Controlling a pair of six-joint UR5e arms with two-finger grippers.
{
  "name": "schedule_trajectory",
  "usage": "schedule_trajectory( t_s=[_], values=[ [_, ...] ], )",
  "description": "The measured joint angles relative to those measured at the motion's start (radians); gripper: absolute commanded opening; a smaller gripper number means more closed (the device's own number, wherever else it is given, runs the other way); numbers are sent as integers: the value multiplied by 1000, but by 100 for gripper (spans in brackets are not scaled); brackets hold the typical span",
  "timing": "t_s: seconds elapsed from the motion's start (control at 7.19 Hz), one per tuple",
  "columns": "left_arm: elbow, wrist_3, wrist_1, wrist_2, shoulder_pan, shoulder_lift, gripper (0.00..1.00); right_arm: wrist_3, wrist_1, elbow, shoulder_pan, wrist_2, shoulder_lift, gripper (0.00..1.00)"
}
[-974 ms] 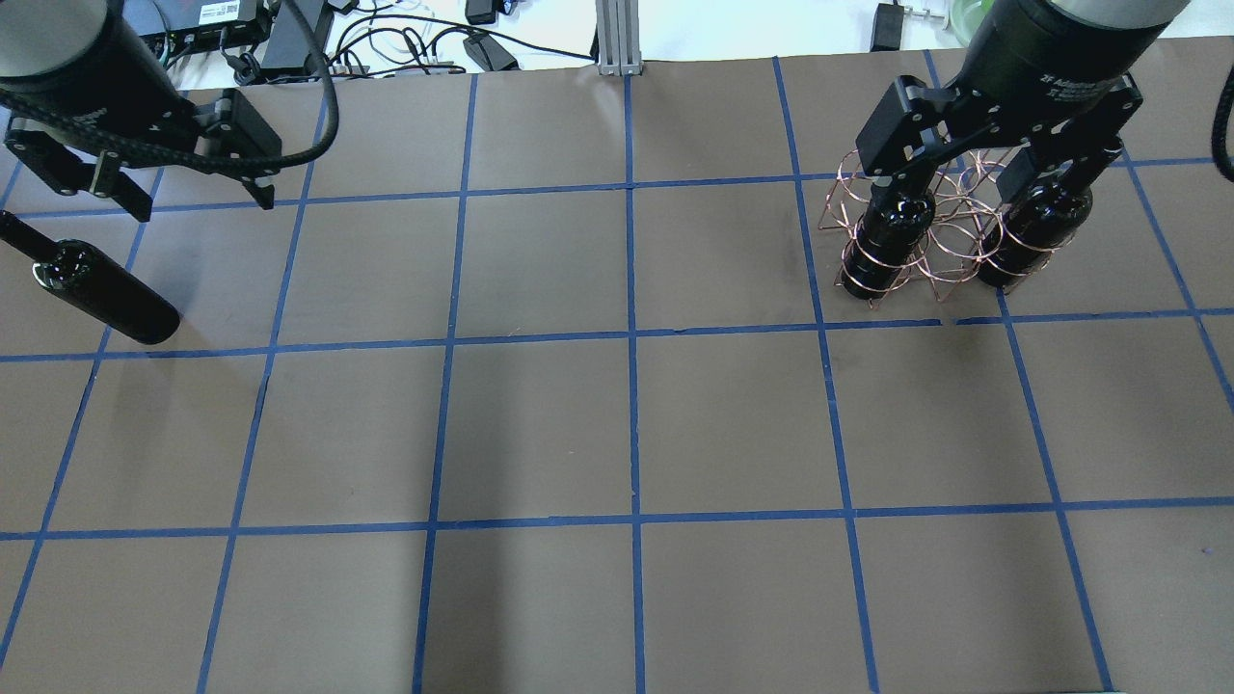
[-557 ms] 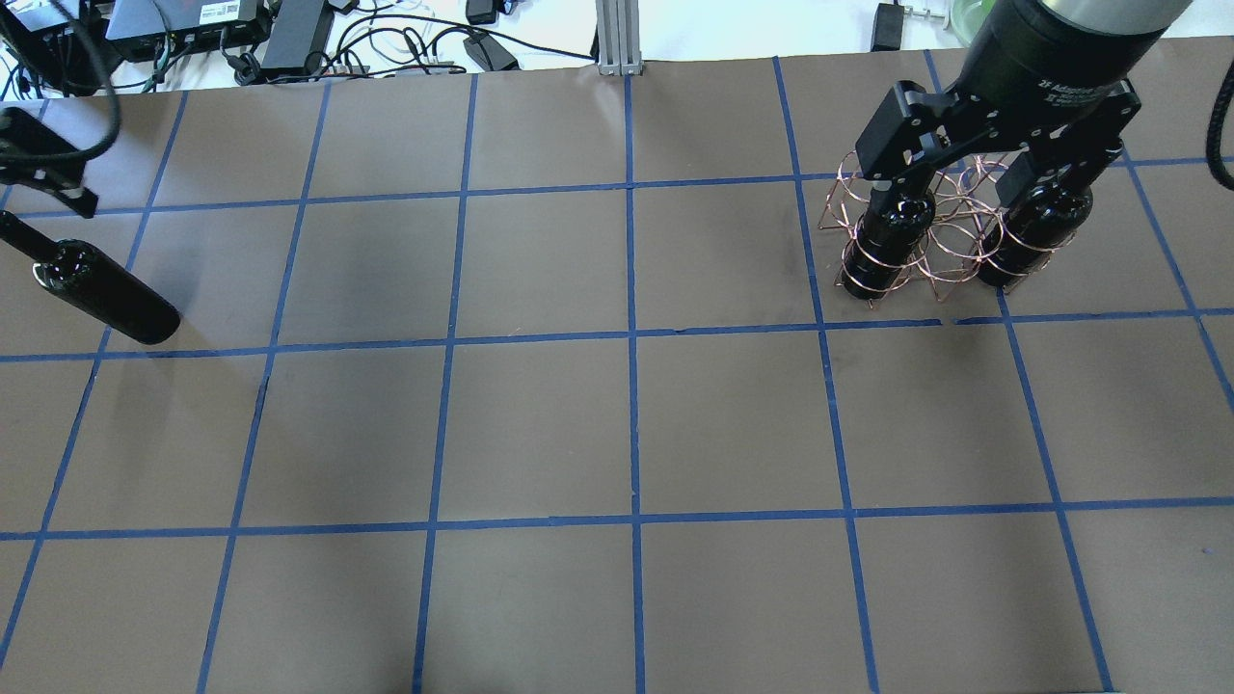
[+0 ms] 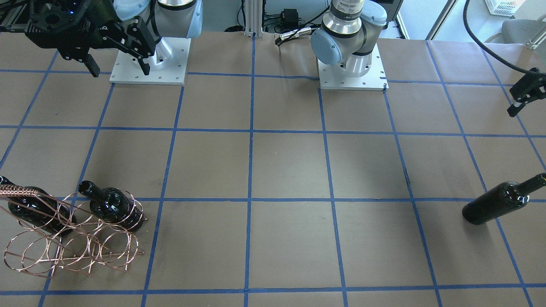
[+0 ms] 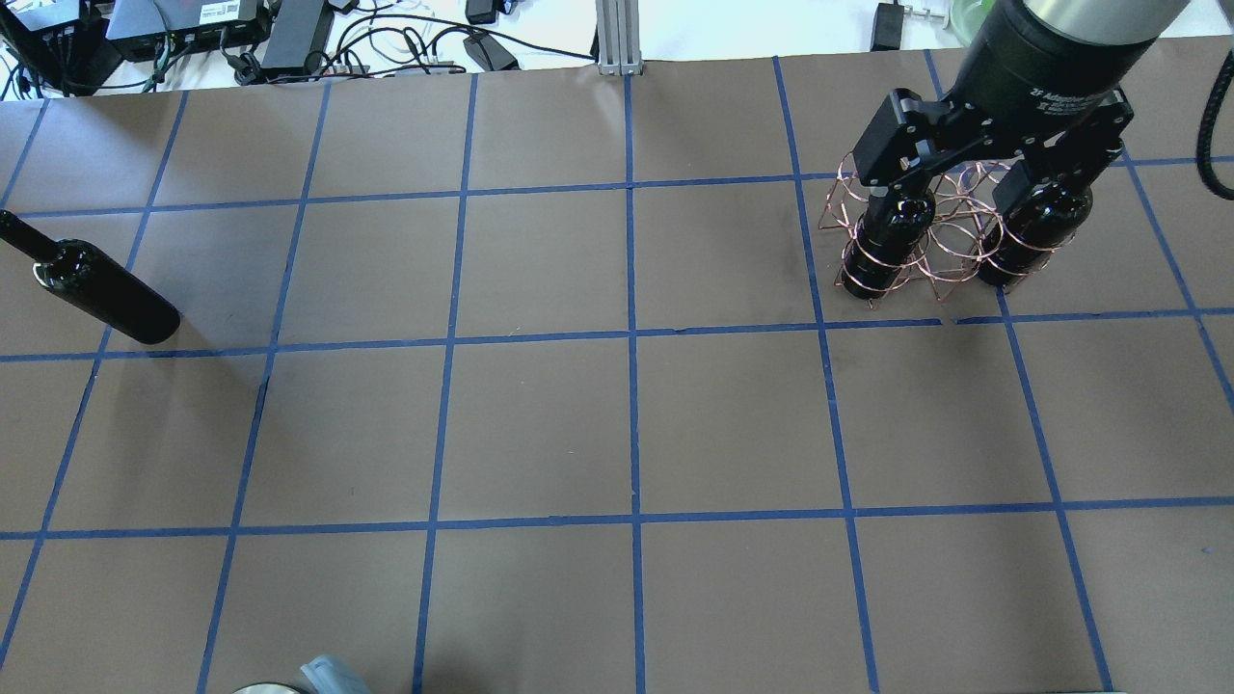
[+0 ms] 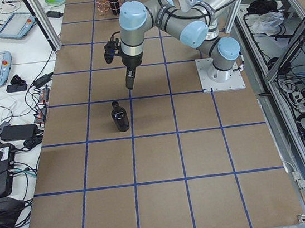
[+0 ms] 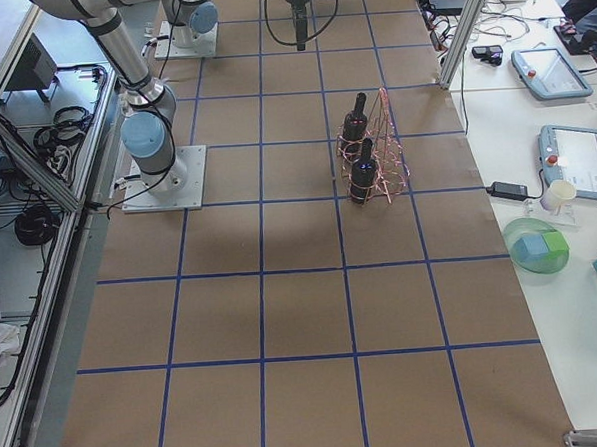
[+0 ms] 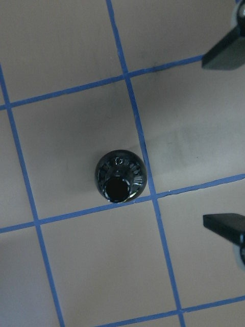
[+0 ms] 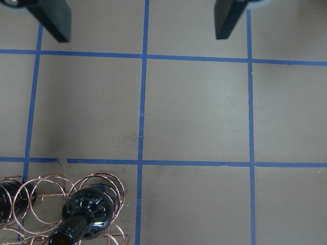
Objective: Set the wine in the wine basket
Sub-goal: 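Lower the left gripper over the black wine bottle's end, then close the left gripper on the black wine bottle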
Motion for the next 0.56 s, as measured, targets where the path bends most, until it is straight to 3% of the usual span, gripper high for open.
schedule_trajectory(
  t_s=[0.14,0.42,0.56],
  values=[
    [-1,26,42,-76,12,-48,95,0,0,0,0,0,1,100],
    [2,41,110,-139,19,-137,91,-1,0,1,0,0,1,100],
    [6,41,144,-144,20,-168,81,-4,-1,0,-1,1,1,100]
  ],
)
